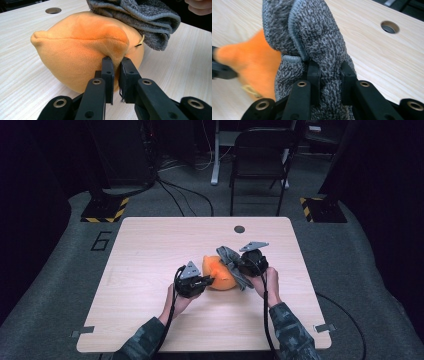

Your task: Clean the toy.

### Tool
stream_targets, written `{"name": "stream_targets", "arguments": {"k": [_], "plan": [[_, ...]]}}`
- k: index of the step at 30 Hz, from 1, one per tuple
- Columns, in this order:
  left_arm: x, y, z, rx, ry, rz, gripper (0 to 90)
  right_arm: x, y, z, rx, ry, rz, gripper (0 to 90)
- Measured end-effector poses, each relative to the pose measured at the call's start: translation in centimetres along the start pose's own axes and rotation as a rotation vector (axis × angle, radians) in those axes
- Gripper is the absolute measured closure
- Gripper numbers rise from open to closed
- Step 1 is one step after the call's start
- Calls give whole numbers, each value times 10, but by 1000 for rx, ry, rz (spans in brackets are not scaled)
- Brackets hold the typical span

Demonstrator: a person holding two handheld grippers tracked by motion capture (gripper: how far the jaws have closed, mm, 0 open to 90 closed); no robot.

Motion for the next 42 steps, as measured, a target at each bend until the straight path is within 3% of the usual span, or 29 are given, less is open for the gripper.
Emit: {"name": "stream_targets", "arguments": {"k": [3, 13, 15, 16, 25, 28, 32, 37, 42], "plan": [[0, 0, 0, -1, -1, 2, 826, -3, -7, 5, 6, 24, 33, 751], [0, 2, -1, -5, 11, 21, 825, -13, -24, 17, -50, 85, 43, 751], [-1, 1, -1, 11, 3, 17, 825, -15, -27, 20, -56, 99, 51, 750], [-1, 2, -1, -5, 5, 15, 825, -16, -28, 22, -65, 109, 57, 750], [-2, 1, -3, -6, 3, 20, 826, -33, -48, 46, -105, 230, 81, 749], [-2, 1, -5, -15, 0, 18, 826, -27, -49, 43, -101, 215, 105, 752], [-3, -1, -6, -17, -3, 25, 826, -3, -47, 27, -125, 128, 92, 753], [-7, -4, -8, -24, -12, 37, 826, 27, -32, 1, -133, -15, 9, 753], [-7, -6, -8, -37, -4, 37, 826, 30, -4, -16, -142, -96, -122, 754]]}}
Point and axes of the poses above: each handheld gripper's, and its own axes: x roughly backward along the jaws, z roughly out of its underside, y roughly to its left, the point moved 1 cm from there along -x, roughly forward along the jaws, and after that the axes turned 5 degrees about -y, right-handed, at the moved point
